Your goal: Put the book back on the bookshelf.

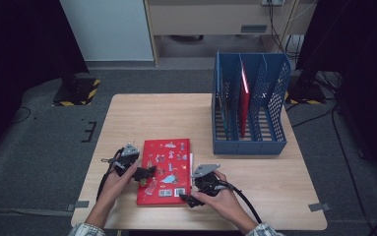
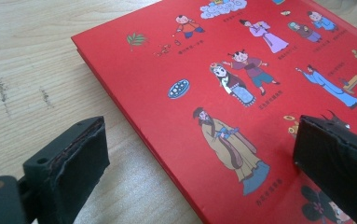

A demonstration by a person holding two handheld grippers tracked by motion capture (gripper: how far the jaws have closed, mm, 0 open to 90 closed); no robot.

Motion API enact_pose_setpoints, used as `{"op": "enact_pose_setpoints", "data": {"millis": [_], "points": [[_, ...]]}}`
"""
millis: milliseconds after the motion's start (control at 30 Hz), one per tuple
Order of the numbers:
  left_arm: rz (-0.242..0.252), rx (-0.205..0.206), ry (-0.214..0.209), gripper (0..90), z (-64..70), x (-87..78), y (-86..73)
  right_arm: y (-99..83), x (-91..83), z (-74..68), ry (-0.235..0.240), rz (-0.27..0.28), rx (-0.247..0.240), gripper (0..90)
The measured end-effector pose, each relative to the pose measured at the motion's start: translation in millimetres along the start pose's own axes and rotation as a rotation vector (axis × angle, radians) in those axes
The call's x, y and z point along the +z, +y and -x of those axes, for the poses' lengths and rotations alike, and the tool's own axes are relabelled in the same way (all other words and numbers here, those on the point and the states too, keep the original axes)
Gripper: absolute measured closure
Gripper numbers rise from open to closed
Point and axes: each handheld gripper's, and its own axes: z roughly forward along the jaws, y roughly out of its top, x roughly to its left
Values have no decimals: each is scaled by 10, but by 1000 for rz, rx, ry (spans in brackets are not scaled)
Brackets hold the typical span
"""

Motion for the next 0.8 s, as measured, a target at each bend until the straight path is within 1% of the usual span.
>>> {"op": "enact_pose_setpoints", "data": {"millis": [100, 167, 233, 267, 333, 400, 433, 533, 600, 633, 767, 800], "points": [[6, 0, -3, 26, 7, -2, 4, -8, 9, 15, 9, -3, 1, 48], [10, 0, -5, 20, 6, -8, 7, -13, 13, 6, 3, -6, -5, 48], [19, -8, -13, 11, -1, -15, 9, -19, 23, -7, -9, -10, -14, 48], [29, -20, -20, 10, 0, -14, 10, -23, 30, -12, -12, -12, -18, 48], [33, -24, -31, 3, -7, -19, 11, -30, 44, -12, -13, -23, -23, 48], [37, -21, -29, 5, -3, -7, 11, -36, 50, 1, -7, -24, -18, 46], [37, -22, -32, 5, -1, -1, 11, -36, 51, 1, -6, -21, -6, 46], [40, -35, -58, 3, -5, 11, 11, -40, 53, 0, -8, -23, -20, 46], [38, -37, -64, 1, -11, 20, 8, -47, 53, 3, -5, -23, -14, 47], [41, -46, -69, 0, -13, 29, 6, -47, 53, 4, -2, -21, -8, 46], [44, -77, -116, 0, -37, 71, -5, -47, 55, 6, -2, -22, -15, 45], [41, -79, -129, 0, -42, 81, -7, -47, 56, 8, -1, -21, -15, 45]]}}
